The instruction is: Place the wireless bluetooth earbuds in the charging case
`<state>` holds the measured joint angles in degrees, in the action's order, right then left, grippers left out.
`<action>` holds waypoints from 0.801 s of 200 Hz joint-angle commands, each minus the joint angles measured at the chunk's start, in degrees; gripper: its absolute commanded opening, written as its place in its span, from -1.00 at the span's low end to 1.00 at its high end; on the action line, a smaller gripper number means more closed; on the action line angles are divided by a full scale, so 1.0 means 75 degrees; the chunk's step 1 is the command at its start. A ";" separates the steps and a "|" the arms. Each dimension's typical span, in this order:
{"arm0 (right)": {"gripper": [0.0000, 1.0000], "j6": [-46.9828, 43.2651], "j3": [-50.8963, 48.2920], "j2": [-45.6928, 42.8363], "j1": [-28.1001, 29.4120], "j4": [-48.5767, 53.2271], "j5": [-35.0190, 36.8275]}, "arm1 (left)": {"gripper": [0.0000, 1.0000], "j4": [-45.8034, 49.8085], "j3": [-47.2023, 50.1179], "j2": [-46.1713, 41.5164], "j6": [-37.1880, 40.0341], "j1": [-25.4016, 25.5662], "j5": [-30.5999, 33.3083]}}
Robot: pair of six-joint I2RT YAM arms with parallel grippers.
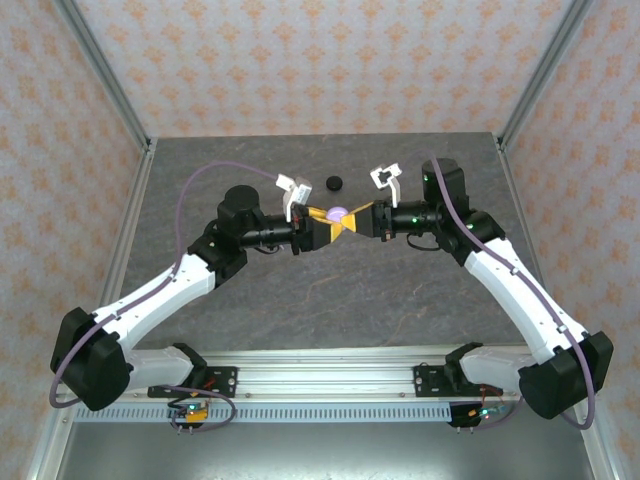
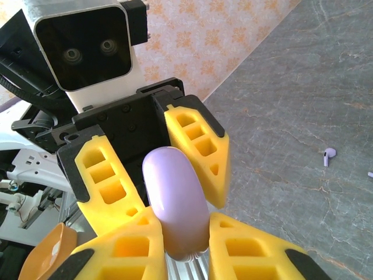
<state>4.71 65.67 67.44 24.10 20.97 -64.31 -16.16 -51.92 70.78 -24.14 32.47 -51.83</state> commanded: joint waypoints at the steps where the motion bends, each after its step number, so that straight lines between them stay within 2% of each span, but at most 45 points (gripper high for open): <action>1: -0.63 -0.0093 0.0068 -0.0168 0.0074 -0.0142 -0.0234 | -0.24 -0.0272 -0.0189 0.0051 0.0014 0.0071 0.0057; 99: -0.63 -0.0583 0.0121 -0.0083 0.0164 0.0544 -0.0308 | -0.26 -0.0049 -0.0249 0.0022 0.0157 0.0086 0.0092; 133: -0.63 -0.0854 0.0212 -0.0044 0.0190 0.0956 -0.0300 | -0.61 0.0175 -0.0330 0.0048 0.0303 0.0109 0.0059; 160: -0.50 -0.1004 0.0311 -0.0088 0.0188 0.1240 -0.0034 | -0.63 0.0736 -0.0483 0.0100 0.0745 0.0168 0.0076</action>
<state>-0.32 65.98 67.44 24.45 25.91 -64.29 -12.64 -52.27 70.78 -22.31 33.30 -52.71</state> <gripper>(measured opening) 0.223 0.209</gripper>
